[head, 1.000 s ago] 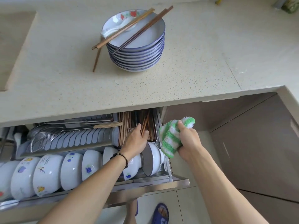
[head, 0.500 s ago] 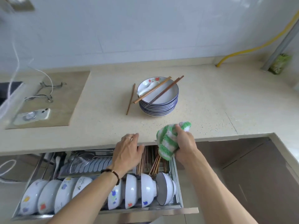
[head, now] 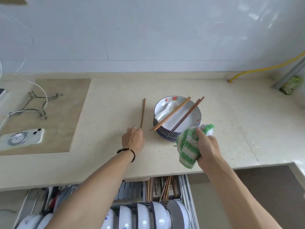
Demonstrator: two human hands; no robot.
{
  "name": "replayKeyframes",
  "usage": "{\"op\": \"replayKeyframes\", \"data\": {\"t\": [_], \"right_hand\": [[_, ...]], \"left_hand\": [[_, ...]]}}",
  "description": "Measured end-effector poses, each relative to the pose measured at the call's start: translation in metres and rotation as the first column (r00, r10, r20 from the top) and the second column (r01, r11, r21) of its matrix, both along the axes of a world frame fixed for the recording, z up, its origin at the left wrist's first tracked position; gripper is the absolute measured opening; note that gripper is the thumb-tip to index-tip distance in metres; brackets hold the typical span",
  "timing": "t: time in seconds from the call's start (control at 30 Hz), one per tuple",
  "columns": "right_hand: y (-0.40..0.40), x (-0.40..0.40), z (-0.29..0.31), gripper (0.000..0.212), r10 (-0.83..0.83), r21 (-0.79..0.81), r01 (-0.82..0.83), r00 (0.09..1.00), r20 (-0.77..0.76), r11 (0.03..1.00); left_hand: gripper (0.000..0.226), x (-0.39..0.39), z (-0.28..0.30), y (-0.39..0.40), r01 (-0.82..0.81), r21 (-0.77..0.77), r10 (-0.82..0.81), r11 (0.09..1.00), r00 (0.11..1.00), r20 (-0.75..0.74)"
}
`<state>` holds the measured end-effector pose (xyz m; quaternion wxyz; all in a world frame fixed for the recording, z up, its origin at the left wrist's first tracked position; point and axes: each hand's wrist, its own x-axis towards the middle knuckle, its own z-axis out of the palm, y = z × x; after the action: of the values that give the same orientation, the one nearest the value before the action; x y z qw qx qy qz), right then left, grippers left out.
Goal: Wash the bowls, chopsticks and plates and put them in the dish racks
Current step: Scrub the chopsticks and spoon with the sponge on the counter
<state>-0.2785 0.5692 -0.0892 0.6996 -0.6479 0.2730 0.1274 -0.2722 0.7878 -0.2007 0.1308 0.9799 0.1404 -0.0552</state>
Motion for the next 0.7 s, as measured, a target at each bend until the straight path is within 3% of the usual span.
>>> {"op": "replayKeyframes", "data": {"t": [0.13,0.23,0.37,0.53,0.7], "right_hand": [[0.005,0.013,0.001,0.022,-0.031,-0.011,0.031,1.000,0.002,0.999],[0.007,0.018,0.003,0.022,-0.044,-0.015,0.045,0.999,0.015,0.999],[0.005,0.017,0.005,0.022,-0.069,-0.019,0.069,0.998,0.014,0.997],[0.001,0.019,0.010,0.022,-0.062,-0.011,0.063,0.998,0.034,0.998],[-0.009,0.027,0.017,0.023,-0.052,0.015,0.051,0.998,0.039,0.999]], "left_hand": [[0.028,0.027,-0.011,0.003,-0.050,-0.096,0.049,0.994,0.999,-0.007],[0.019,0.041,-0.019,0.009,-0.162,-0.204,0.156,0.965,0.987,-0.046],[0.005,0.046,-0.015,0.018,-0.338,-0.411,0.301,0.847,0.941,-0.153],[0.013,0.039,0.007,0.033,-0.430,-0.625,0.409,0.651,0.893,-0.188],[0.016,0.032,0.064,0.021,-0.226,-0.500,0.318,0.836,0.942,0.106]]}}
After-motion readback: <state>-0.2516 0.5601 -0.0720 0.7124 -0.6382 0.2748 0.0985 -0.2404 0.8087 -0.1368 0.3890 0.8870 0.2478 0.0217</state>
